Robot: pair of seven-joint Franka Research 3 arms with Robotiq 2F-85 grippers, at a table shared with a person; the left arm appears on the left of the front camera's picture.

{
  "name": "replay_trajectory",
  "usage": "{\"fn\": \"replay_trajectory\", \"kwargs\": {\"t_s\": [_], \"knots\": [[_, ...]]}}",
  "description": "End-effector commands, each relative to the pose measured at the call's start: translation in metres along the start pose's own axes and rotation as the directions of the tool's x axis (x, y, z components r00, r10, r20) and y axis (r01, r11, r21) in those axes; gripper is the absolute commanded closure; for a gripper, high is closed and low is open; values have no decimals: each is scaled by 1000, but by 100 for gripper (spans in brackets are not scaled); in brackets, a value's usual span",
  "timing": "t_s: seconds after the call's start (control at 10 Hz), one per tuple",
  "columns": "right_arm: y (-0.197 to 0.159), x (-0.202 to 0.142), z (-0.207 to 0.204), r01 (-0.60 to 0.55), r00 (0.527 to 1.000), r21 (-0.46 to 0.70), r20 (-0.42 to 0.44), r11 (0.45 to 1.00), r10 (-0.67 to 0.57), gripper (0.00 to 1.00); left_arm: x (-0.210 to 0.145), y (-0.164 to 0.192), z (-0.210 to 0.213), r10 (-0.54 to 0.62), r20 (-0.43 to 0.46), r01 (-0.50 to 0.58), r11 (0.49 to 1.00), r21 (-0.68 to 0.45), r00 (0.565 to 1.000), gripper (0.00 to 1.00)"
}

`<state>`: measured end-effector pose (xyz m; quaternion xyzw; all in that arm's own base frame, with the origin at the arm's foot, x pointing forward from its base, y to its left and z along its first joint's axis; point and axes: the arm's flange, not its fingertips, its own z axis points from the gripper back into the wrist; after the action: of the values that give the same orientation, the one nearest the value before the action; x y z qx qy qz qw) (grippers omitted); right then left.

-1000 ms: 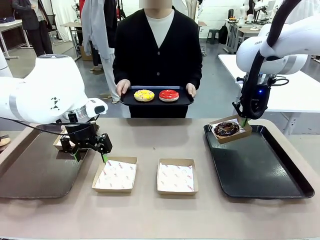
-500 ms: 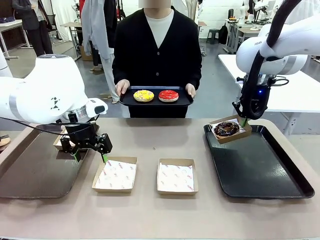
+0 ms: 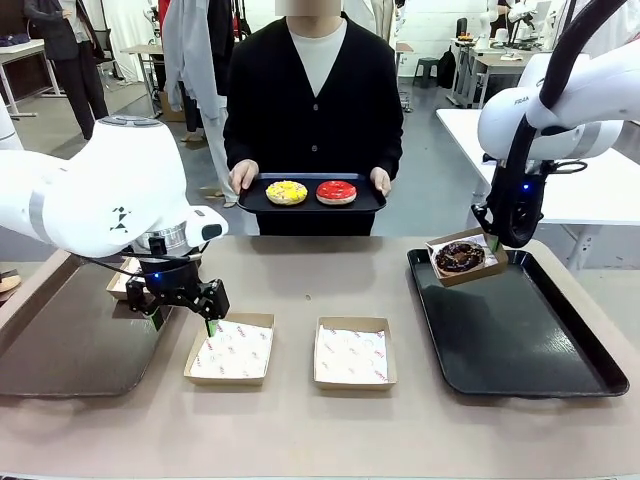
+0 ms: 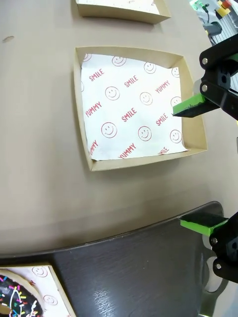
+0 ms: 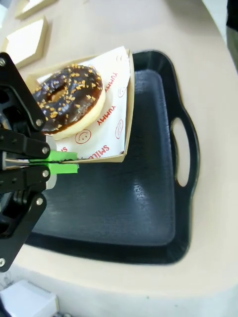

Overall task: Individually package the donuts and arrange them on the tray.
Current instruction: Place the picked Paper togo box on the Handle tray while simultaneously picking up another Paper togo box from the table with the other hand.

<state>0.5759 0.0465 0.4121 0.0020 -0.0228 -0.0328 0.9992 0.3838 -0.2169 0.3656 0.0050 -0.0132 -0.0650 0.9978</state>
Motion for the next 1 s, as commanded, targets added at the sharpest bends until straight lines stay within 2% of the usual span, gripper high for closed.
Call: {"fn": "replay_trajectory", "kwargs": {"t_s": [0.0,0.4,0.6,0.9], "knots": [[4,-6,-2,-17,1000,-40,14,999,18,99,0,-11,-1,24,-5,-24,998,51,1000,0],[11,7,-23,7,1000,-34,-8,999,-8,99,1,-21,-12,50,-26,-48,997,58,998,0],[14,11,-31,3,1000,-33,-13,999,-3,99,3,-20,-19,69,-1,-69,996,55,998,0],[18,16,-38,-1,1000,-35,-14,999,1,99,5,-14,-30,38,48,-39,998,39,998,0]]}}
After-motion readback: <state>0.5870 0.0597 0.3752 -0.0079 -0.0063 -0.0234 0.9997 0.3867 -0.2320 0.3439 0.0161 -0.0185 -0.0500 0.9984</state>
